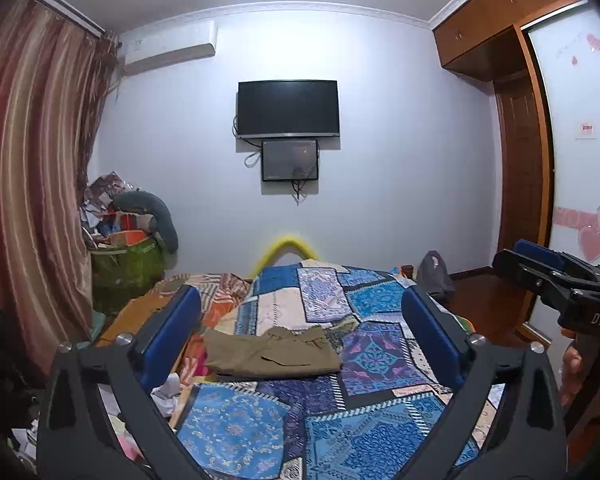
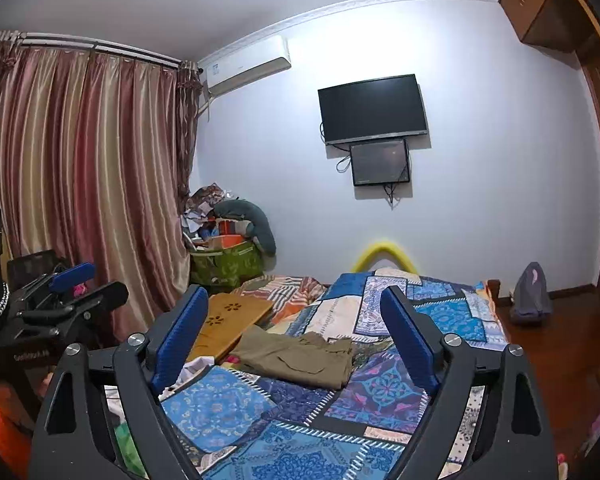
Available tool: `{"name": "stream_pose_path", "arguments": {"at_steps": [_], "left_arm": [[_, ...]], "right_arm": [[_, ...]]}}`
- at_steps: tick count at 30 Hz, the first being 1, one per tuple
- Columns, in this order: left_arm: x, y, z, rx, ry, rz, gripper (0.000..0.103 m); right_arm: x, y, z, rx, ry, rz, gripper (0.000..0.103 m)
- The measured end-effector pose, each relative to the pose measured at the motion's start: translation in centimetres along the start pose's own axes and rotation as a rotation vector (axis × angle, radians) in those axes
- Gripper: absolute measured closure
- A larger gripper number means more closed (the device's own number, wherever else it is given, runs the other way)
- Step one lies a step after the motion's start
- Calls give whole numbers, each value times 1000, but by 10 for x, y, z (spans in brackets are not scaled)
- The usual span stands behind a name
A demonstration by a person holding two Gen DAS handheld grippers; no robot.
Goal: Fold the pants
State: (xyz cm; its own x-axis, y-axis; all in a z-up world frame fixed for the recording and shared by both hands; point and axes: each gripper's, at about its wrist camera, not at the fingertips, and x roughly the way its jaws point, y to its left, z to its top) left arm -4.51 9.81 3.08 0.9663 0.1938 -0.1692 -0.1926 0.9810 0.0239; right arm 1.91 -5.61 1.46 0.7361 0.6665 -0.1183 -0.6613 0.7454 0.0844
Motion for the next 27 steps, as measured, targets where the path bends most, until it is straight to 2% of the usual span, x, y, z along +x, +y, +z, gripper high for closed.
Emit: {"name": "stream_pose_path", "arguments": {"at_steps": [1,6,27], "left_arm": [[0,0,-1,-3,5,-3,1],[1,0,-9,-13,12,6,0],[18,2,-20,5,45,5,0]], "right_arm": [[1,1,1,-4,0,0,16],[-5,8,-3,-15,-15,-9,0],[-3,16,-11,-33,20,-50,0]]}}
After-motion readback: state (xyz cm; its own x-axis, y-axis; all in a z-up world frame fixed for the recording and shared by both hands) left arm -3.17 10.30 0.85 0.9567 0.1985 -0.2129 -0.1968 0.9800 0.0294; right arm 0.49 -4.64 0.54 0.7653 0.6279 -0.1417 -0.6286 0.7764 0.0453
